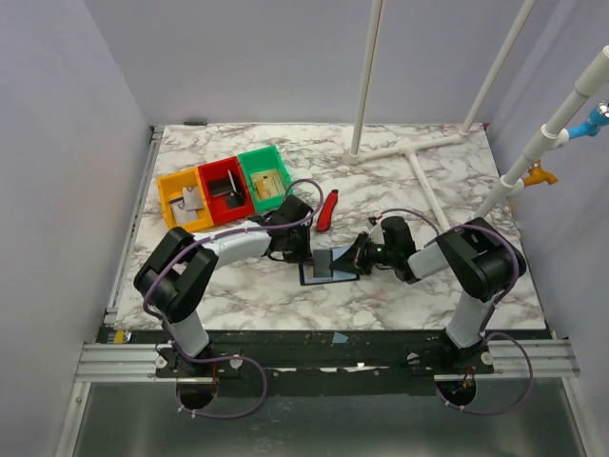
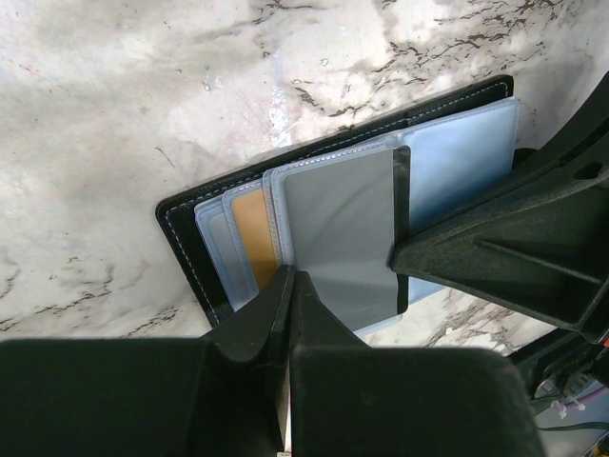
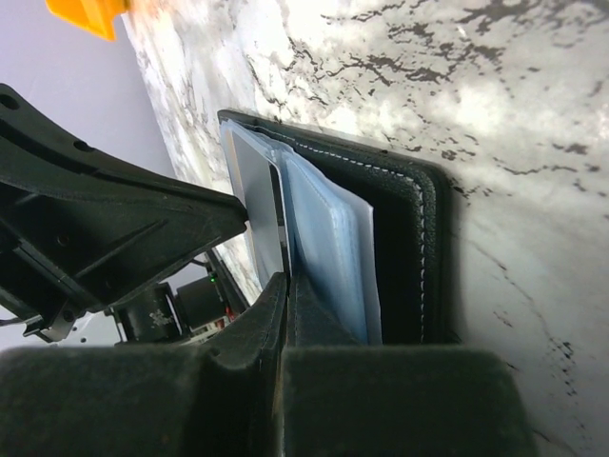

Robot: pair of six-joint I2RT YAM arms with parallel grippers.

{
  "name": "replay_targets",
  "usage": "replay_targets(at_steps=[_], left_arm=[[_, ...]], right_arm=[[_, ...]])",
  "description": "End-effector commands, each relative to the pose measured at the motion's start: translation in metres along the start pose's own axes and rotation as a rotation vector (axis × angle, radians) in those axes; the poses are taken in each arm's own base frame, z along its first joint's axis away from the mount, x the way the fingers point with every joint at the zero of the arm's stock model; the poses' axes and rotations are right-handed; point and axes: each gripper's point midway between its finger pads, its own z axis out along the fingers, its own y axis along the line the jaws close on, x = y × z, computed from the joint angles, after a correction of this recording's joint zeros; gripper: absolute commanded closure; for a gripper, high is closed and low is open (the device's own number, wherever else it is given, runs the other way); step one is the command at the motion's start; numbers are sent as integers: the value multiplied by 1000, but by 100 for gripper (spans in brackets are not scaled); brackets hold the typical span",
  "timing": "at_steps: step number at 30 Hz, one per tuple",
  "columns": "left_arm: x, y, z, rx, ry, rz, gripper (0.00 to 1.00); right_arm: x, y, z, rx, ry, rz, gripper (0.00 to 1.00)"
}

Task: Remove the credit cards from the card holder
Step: Remove the credit card from the card holder.

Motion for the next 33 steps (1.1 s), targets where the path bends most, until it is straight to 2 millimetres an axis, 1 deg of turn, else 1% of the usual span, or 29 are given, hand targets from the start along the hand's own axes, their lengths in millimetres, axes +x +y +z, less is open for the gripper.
replay_targets(at_steps=[1,14,19,33], left_arm=[[13,21,3,-71,45,-8,100],[13,25,5,-91,53,-8,100],[13,25,5,-92,55,-7,100],[8,21,2,-86,48,0,100]], right_arm=[[-1,-8,-6,30,-15,-32,99],[-5,-15,-8,73,-33,-59,99],[-9,-18,-12,95,-47,-66,99],[-19,-19,-31,128,-94,-106,99]])
